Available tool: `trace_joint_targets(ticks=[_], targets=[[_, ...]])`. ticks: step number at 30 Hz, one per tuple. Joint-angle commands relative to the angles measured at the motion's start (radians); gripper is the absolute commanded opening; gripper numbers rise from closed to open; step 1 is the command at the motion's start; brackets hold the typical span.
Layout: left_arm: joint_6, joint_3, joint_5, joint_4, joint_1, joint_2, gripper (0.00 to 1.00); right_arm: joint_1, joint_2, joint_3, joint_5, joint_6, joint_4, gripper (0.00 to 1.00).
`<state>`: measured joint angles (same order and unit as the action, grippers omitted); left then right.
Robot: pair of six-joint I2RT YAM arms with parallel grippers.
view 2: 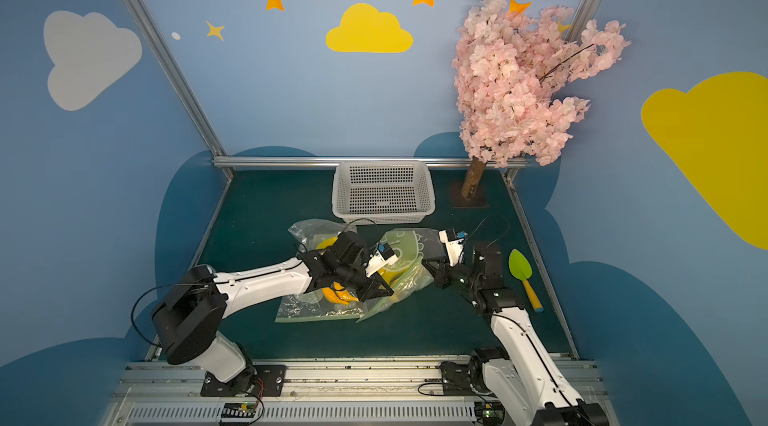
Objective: Open the zip-top bag and take out the banana
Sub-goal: Unzip the zipper on the zipper food storage bag.
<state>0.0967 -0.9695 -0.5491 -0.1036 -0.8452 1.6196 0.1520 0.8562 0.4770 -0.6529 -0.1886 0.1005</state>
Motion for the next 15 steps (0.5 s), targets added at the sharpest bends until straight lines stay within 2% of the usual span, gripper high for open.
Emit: trace_joint_targets(ticks=[1,15], targets=[[-0.010,0.034,-0.019,-0.108,-0.006,-0.031,0.07,-0.034,-0.025,-0.006,0.075,-0.012,-0.059,0.00],[-0.003,0.088,0.004,-0.158,-0.005,-0.088,0.07,-0.093,-0.066,-0.019,0.092,-0.002,-0.037,0.00]])
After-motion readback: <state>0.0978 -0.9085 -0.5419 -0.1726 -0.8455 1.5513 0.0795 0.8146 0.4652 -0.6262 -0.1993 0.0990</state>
